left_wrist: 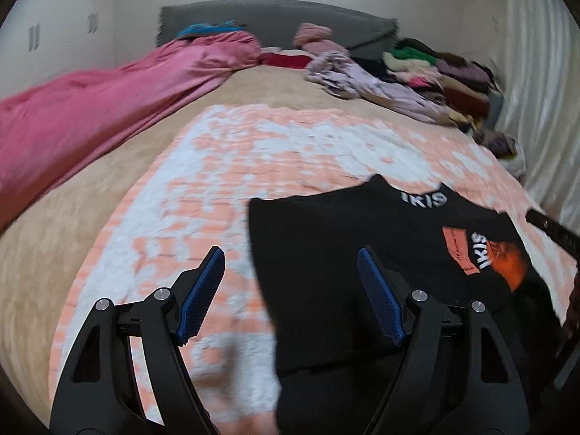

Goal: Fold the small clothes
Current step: 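Grasp the orange cuff with the right tool and straighten it on the body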

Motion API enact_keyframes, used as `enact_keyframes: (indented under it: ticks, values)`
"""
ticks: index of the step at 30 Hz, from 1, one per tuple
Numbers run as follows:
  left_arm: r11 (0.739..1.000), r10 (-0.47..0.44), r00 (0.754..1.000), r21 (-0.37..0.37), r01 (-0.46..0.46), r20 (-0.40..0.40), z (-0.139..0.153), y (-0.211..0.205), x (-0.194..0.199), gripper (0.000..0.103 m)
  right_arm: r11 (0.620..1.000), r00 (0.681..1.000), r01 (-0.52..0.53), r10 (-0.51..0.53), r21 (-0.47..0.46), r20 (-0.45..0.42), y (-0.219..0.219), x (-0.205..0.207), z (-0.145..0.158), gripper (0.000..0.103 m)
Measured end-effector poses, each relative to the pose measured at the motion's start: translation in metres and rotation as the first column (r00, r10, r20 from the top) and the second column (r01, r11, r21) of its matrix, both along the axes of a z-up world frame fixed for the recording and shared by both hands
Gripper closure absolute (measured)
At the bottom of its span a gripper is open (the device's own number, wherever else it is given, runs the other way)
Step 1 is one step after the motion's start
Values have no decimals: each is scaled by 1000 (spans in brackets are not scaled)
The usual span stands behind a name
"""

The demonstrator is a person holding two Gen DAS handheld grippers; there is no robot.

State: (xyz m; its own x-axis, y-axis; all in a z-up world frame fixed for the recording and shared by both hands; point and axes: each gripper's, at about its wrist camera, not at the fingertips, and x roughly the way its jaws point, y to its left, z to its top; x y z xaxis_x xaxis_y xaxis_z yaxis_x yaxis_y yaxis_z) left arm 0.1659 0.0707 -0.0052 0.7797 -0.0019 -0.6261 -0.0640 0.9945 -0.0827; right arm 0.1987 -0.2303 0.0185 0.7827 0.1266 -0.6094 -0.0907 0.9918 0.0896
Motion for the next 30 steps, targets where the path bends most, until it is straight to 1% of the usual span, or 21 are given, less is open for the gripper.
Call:
enact_keyframes:
  ticks: [3, 4, 6, 8, 9, 10, 13, 16, 19, 21, 22, 23, 25, 27, 30]
  values:
    - [999, -45, 999, -27, 44, -28, -8, -9, 9, 35, 999, 1000, 25, -25, -20, -12, -6, 1, -3, 102]
    - [999, -49, 998, -21, 49, -40, -12, -12, 11, 35, 1000, 1000, 27, -27, -17, -15, -7, 1, -3, 101]
    - [999, -52, 997, -3, 52, -61, -17, -15, 15, 35, 1000, 999, 12, -10, 27, -40, -13, 0, -5, 99]
    - [998, -60, 994, 0, 60, -91, -24, -18, 19, 35, 999, 998, 5, -3, 46, -55, -16, -1, -8, 79]
    - [998, -64, 993, -5, 64, -102, -26, -18, 19, 35, 999, 998, 0, 3, 48, -70, -16, 0, -11, 75]
    - [998, -70, 991, -7, 70, -114, -28, -19, 19, 35, 999, 997, -2, 5, 49, -79, -16, 0, -13, 72]
    - [997, -75, 989, 21, 79, -131, -33, -24, 20, 35, 999, 990, -1, 8, 53, -140, -16, 8, -25, 71]
    - [996, -78, 987, 33, 84, -139, -35, -26, 20, 35, 998, 980, -5, 18, 67, -199, -13, 19, -39, 68]
    - [995, -78, 987, 43, 85, -138, -36, -27, 21, 35, 997, 968, 3, 16, 73, -252, -11, 28, -54, 68]
    - [995, -79, 987, 42, 86, -138, -35, -27, 21, 35, 995, 960, -5, 34, 104, -277, -9, 31, -64, 73]
    - [995, -79, 987, 42, 86, -138, -35, -27, 20, 35, 995, 962, -3, 29, 97, -272, -8, 30, -63, 82]
    - [995, -80, 987, 40, 86, -137, -35, -27, 20, 35, 995, 966, -10, 35, 98, -256, -7, 28, -61, 91]
    - [996, -83, 988, 33, 88, -133, -34, -26, 20, 35, 993, 974, -15, 41, 116, -223, -7, 23, -55, 93]
    - [995, -86, 988, 30, 90, -130, -33, -26, 20, 35, 993, 984, -30, 49, 112, -172, -7, 18, -44, 94]
    - [995, -90, 987, 33, 95, -132, -32, -27, 19, 35, 997, 994, -36, 42, 62, -105, -6, 12, -27, 95]
